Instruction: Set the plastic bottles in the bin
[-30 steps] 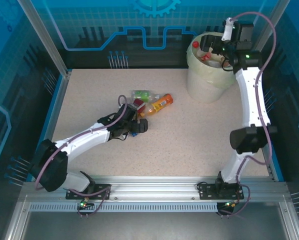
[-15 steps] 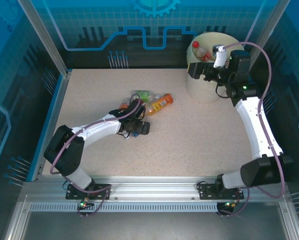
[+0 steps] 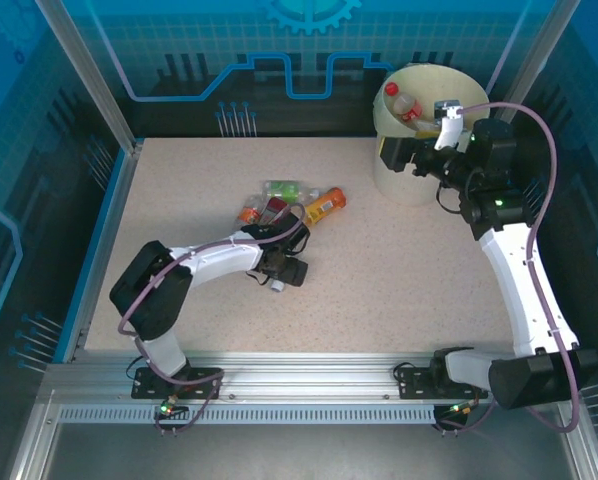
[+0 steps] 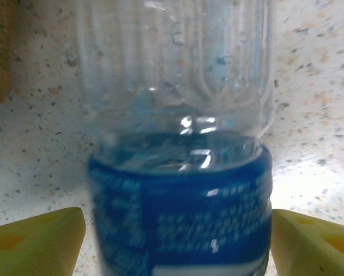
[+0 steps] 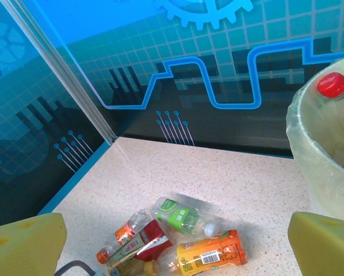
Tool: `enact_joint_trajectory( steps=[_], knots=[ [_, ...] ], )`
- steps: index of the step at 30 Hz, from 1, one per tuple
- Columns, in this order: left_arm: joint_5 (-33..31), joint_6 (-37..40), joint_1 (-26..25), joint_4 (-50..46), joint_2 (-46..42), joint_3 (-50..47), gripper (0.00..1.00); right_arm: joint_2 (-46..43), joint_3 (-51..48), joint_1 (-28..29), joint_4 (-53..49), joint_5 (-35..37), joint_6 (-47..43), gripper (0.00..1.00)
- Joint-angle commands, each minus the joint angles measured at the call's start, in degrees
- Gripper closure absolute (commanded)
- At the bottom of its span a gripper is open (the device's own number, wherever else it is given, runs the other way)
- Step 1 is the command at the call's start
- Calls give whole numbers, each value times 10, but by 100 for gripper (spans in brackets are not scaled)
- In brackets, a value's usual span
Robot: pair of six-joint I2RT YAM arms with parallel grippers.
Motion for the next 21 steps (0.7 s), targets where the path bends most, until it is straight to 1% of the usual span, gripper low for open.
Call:
enact_joint_trajectory(
  steps=[1,6,11,13,16,21],
  knots=[
    [-17,-6,-2,-7,16,17,21,-6,-16,7,27,11,8,0],
    [-11,-14,-3,22,27,12,23,-2,-25,7,31,6,15,0],
    [-10,-15,-5,16,45,25,30,-1,-36,6,50,-6,14,0],
    [-14,-13,-7,16,49,29,31,-1,-38,5,50,7,20,0],
    [-13,-16,-6,28,50,23,37,-3,-39,5,50,6,23,0],
    [16,-30,-7,75,41,-5,43,-12,-56,5,61,-6,23,0]
  ],
)
